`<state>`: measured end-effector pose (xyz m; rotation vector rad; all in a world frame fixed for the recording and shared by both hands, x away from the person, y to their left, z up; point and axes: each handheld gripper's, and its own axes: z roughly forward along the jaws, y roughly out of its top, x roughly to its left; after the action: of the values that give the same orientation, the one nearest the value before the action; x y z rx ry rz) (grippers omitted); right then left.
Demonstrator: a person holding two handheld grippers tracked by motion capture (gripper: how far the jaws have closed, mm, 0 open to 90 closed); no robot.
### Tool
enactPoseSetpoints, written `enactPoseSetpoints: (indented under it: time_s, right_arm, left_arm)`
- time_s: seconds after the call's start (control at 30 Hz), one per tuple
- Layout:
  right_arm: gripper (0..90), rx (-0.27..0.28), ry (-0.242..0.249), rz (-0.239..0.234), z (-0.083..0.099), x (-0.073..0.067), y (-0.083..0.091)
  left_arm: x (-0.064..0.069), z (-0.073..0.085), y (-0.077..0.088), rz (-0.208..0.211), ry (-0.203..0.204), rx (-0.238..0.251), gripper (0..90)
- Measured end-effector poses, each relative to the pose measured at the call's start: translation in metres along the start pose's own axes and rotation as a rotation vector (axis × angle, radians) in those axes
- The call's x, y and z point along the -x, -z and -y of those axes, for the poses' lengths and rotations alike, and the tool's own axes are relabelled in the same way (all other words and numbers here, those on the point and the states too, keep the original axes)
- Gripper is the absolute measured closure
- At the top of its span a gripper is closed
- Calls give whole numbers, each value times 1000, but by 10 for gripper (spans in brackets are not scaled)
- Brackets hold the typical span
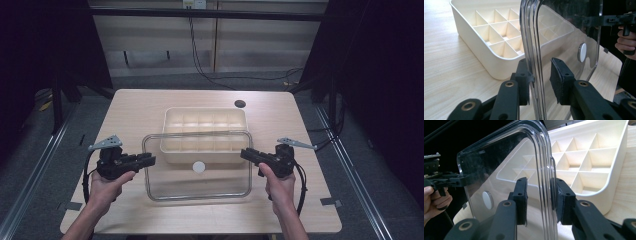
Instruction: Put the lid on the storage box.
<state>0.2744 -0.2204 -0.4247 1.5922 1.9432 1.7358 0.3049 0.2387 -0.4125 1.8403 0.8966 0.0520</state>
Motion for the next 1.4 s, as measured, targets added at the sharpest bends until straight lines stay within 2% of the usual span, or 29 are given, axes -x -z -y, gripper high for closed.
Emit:
enactPoseSetpoints:
  time_s: [0.4, 0.63, 0.73, 1.03, 1.17, 1.23, 1.4]
  right_arm:
    - [669, 23, 13, -4, -26, -1, -10]
    - [669, 32, -6, -8, -39, 2, -15]
    - [668, 42, -12, -11, -44, 4, -16]
    - [665, 52, -14, 2, -55, 7, -19]
    - [666, 64, 2, -2, -60, 9, -19]
    - [668, 64, 0, -4, -62, 9, -20]
    - [668, 68, -10, 3, -68, 13, -24]
  left_arm:
    - [-8, -25, 3, -18, 0, 40, 692]
    - [-11, -44, 1, -25, 1, 57, 692]
    - [-11, -50, 1, -28, -12, 61, 691]
    - [-15, -62, -6, -34, -11, 61, 689]
    - [-17, -63, -8, -37, -6, 80, 690]
    - [-19, -64, -10, -34, 6, 77, 691]
    - [-22, -74, -12, -43, 0, 75, 690]
